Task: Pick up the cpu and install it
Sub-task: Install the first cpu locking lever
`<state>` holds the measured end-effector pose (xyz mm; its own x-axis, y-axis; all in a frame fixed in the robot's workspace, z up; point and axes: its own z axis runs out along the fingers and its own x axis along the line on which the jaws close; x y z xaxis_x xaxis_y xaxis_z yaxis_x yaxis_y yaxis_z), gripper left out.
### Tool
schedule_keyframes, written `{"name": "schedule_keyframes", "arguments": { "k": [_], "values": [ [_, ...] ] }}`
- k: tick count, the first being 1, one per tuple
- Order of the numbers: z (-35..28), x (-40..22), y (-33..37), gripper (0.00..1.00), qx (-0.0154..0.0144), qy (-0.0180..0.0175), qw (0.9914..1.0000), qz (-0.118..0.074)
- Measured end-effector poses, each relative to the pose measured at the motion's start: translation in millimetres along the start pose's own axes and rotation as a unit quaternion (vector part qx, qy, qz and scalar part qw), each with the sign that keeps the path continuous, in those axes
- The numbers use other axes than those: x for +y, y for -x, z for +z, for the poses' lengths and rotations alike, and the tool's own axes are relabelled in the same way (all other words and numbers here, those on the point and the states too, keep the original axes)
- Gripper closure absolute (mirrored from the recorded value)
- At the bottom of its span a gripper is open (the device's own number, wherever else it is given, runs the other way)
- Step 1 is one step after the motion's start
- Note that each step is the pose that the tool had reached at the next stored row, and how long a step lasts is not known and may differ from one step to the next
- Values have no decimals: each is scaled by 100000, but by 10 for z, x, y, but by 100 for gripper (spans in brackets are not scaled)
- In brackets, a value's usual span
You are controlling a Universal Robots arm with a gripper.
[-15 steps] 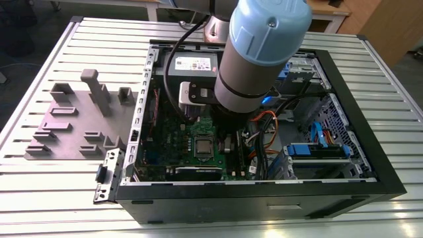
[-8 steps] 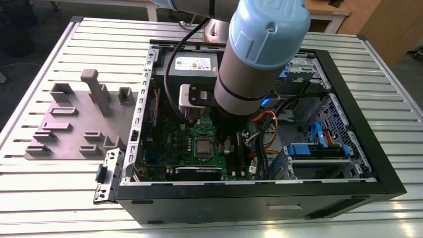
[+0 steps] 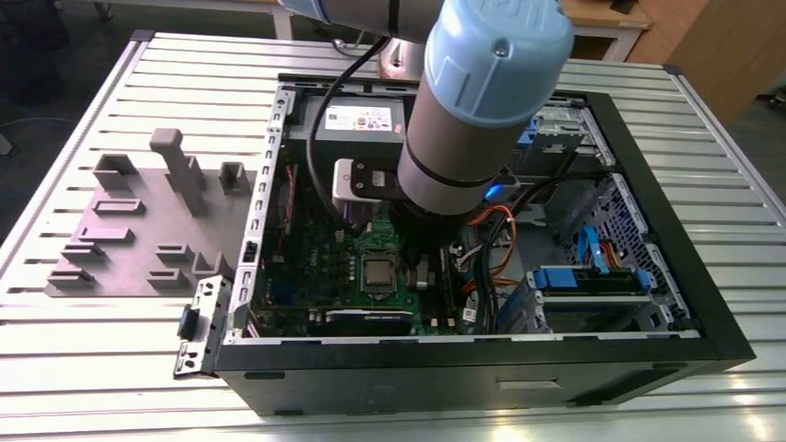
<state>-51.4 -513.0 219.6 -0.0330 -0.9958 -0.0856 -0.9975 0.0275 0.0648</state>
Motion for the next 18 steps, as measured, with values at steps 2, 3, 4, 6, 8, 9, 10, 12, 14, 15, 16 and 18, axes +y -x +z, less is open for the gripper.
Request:
{"name": "schedule_keyframes", "arguments": {
  "k": [2,3,4,6,8,9,10,12,14,15,16,18],
  "values": [
    [4,0,0,89,331,-8,99999,-12],
    [8,0,-1,89,482,-12,99999,-15],
    [13,-1,-1,89,582,-14,99998,-23],
    [28,-2,-3,89,624,-12,99998,-45],
    [47,-3,-4,89,617,-14,99998,-69],
    [55,-3,-5,89,622,-12,99998,-87],
    [63,-4,-5,89,625,-11,99998,-100],
    [75,-5,-7,89,646,-3,99998,-135],
    [84,-6,-7,89,713,-7,99997,-158],
    [90,-6,-8,89,745,-6,99997,-163],
    [94,-6,-8,89,767,-6,99997,-169],
    [101,-6,-9,89,798,-2,99997,-186]
  ]
}}
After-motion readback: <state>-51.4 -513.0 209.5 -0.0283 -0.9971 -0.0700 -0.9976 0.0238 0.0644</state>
